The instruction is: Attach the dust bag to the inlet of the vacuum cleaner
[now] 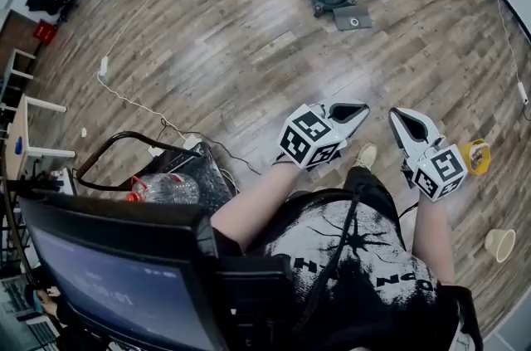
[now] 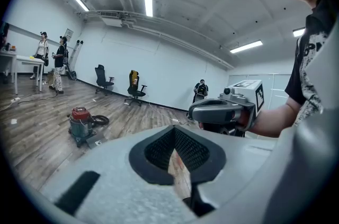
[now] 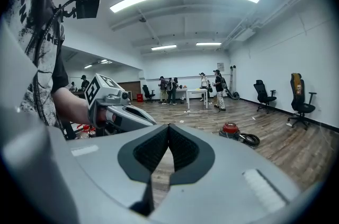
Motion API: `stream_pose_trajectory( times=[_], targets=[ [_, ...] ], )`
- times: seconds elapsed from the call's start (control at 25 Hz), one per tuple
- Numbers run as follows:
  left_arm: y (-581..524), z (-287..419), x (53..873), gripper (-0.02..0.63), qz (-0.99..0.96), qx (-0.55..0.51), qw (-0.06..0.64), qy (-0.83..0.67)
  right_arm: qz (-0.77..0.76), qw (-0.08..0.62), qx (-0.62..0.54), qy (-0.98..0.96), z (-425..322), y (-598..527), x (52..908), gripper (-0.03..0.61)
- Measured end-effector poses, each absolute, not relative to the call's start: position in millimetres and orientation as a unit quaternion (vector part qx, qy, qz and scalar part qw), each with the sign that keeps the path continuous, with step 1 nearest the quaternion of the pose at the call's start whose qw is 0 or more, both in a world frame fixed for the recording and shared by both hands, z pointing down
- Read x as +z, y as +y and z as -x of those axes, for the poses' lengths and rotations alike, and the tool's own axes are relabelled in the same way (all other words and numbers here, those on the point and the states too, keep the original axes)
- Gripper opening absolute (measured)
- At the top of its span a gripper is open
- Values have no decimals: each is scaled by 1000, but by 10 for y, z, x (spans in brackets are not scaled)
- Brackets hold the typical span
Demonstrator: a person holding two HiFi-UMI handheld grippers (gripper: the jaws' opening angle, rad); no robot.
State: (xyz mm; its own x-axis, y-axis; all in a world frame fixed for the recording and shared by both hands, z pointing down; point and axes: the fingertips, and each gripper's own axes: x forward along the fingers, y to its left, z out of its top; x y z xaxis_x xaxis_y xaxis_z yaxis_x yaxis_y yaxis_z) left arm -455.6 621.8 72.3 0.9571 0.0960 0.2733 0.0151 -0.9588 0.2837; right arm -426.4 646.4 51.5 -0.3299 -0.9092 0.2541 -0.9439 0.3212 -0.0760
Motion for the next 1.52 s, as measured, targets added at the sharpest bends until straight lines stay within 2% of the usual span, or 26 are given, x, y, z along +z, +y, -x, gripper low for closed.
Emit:
stream_pose_trajectory(
  times=[0.36,0.88,1.12,1.52],
  targets=[
    [5656,3766,912,0,-975,154,157,-1,-534,73,108,-835,3479,5793,630,5],
    [4675,2444,689,2,-979,145,132,-52,-495,69,100,-860,1954,4914,591,5],
    [4433,2043,678,0,-980,140,124,-69,-471,82,90,-874,1591,4678,652,5],
    [3898,1751,730,2,-978,141,137,-73,-472,81,101,-872,1277,4134,693,5]
  ],
)
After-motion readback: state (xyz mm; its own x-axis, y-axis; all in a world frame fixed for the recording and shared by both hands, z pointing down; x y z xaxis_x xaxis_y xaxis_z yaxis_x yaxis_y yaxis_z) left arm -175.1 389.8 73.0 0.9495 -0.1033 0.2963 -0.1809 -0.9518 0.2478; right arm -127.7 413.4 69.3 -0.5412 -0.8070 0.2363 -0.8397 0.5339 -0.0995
